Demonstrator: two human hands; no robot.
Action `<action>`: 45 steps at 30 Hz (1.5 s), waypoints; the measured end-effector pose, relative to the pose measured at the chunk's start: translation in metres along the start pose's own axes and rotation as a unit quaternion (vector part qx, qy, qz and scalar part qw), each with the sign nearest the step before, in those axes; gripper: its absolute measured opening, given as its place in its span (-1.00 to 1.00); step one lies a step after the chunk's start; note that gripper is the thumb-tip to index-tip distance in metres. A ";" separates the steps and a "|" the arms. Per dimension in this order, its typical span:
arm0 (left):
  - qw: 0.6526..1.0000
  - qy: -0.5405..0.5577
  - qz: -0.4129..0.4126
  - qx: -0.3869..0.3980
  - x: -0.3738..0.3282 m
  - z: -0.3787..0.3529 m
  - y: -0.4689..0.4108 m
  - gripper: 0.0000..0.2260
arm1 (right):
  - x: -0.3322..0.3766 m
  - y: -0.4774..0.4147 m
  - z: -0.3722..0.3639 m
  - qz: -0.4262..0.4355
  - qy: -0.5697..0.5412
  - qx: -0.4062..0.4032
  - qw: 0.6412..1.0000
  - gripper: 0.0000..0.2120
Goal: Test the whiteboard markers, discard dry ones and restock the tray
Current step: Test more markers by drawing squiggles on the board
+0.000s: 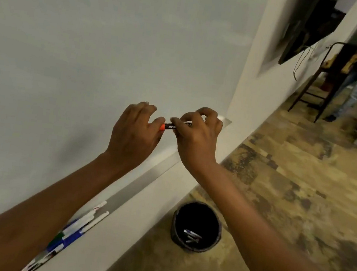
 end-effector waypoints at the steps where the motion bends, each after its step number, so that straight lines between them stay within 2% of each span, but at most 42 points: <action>1: 1.000 0.014 -0.002 0.003 -0.016 -0.022 0.008 -0.79 | -0.021 0.015 -0.008 -0.008 0.004 0.015 1.000 -0.79; 5: 0.996 0.066 0.013 0.054 -0.077 -0.112 0.047 -0.81 | -0.104 0.083 -0.032 -0.058 0.021 0.061 0.996 -0.78; 13: 0.969 0.129 0.021 0.211 -0.178 -0.265 0.158 -0.80 | -0.239 0.251 -0.076 -0.132 0.047 0.175 0.974 -0.81; 16: 0.948 0.138 0.008 0.287 -0.204 -0.312 0.210 -0.77 | -0.271 0.317 -0.097 -0.159 0.049 0.238 0.957 -0.81; 21: 0.908 0.150 -0.025 0.390 -0.236 -0.375 0.294 -0.76 | -0.307 0.419 -0.128 -0.182 0.038 0.301 0.935 -0.78; 25: 0.881 0.148 -0.066 0.445 -0.255 -0.421 0.371 -0.71 | -0.326 0.500 -0.151 -0.198 0.027 0.362 0.911 -0.74; 31: 0.816 0.121 -0.102 0.556 -0.281 -0.472 0.474 -0.65 | -0.340 0.614 -0.181 -0.200 0.033 0.436 0.877 -0.74; 35: 0.792 0.105 -0.117 0.590 -0.292 -0.495 0.508 -0.60 | -0.349 0.664 -0.199 -0.197 0.045 0.466 0.862 -0.72; 40: 0.789 0.064 -0.151 0.593 -0.295 -0.507 0.534 -0.55 | -0.362 0.698 -0.219 -0.199 0.055 0.505 0.838 -0.69; 43: 0.791 0.042 -0.111 0.601 -0.293 -0.505 0.540 -0.53 | -0.369 0.703 -0.223 -0.214 0.063 0.526 0.821 -0.59; 45: 0.793 0.038 -0.086 0.602 -0.291 -0.497 0.538 -0.51 | -0.370 0.696 -0.220 -0.223 0.062 0.526 0.818 -0.59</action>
Point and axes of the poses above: each hand's wrist, its own y-axis away from the middle knuckle, its own z-axis out of the back of the hand, x = y × z, the point moved 6 cm from there along -y, towards the middle knuckle, and after that the axes turned 13 degrees about -x, right-handed, at the moved point
